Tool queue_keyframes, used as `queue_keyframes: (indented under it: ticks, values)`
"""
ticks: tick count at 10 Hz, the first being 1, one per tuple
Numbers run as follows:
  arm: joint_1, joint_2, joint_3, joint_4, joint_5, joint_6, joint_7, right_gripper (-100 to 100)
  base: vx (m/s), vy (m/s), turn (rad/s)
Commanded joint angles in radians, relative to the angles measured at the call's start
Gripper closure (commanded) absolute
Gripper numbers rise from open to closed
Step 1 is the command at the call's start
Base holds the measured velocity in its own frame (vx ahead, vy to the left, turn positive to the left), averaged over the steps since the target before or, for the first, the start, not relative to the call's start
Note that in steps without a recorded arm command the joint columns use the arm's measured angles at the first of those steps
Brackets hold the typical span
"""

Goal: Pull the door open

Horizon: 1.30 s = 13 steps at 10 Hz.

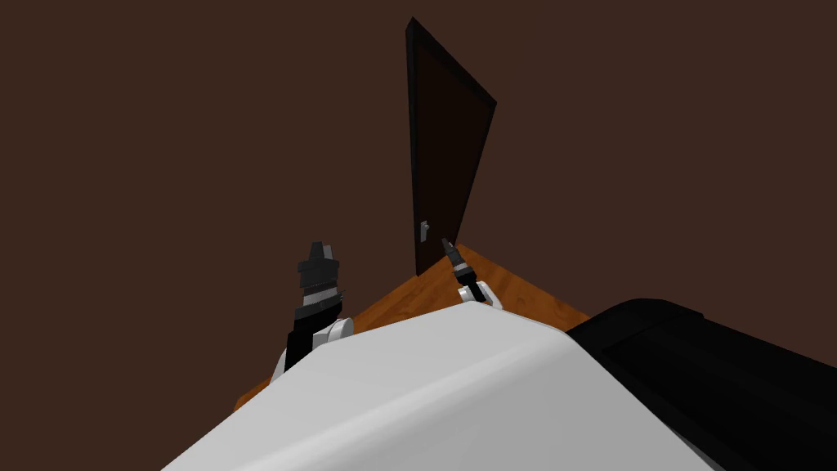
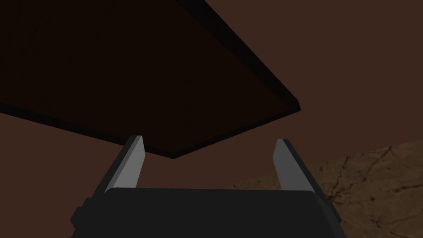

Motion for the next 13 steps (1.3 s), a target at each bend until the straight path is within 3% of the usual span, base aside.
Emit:
queue_keyframes:
  ticks: [1, 13]
  values:
    - [-0.013, -0.006, 0.001, 0.033, 0.023, -0.001, 0.035, -100, 0.088, -0.046, 0.08]
    - [-0.111, -0.069, -0.006, 0.275, 0.179, -0.023, 0.254, -100, 0.089, -0.067, 0.07]
